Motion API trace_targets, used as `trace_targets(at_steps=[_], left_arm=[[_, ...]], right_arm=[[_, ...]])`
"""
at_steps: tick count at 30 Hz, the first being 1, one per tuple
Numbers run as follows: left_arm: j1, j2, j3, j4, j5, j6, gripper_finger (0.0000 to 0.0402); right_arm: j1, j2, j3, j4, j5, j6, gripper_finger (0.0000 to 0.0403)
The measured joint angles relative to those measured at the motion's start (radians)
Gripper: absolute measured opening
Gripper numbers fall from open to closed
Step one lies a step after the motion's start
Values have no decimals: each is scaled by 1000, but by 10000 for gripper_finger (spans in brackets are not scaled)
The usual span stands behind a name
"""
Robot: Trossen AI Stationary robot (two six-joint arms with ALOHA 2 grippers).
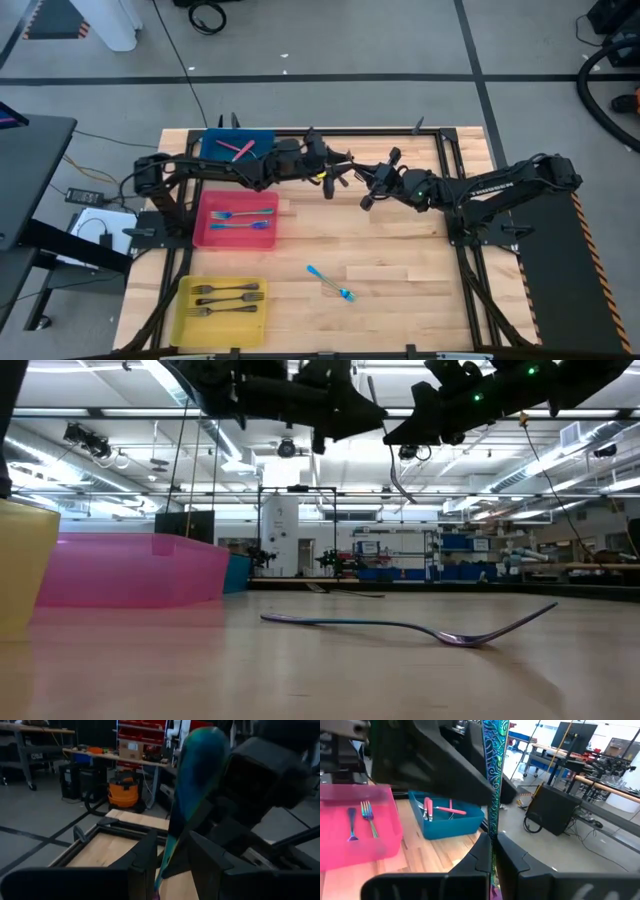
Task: Sort silverware by color (type)
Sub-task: Put the right light blue fork into the red bin
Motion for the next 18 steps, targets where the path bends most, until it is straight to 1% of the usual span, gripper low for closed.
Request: trace_targets(at_steps=[4,8,11,14,18], left_arm=[[0,57,56,-35,10,6,105],[4,68,81,-36,18,14,105],[17,67,90,-31,19,56,101],[29,67,90,-35,22,57,79],[31,67,90,-55,26,61,24]], right_arm=[[0,0,0,-16,3,-1,14],[0,0,0,-23,3,-18,14],[0,0,0,-23,-1,-18,14],[0,0,0,-23,0,-17,14],[-1,1,0,-29,1,-3,16]])
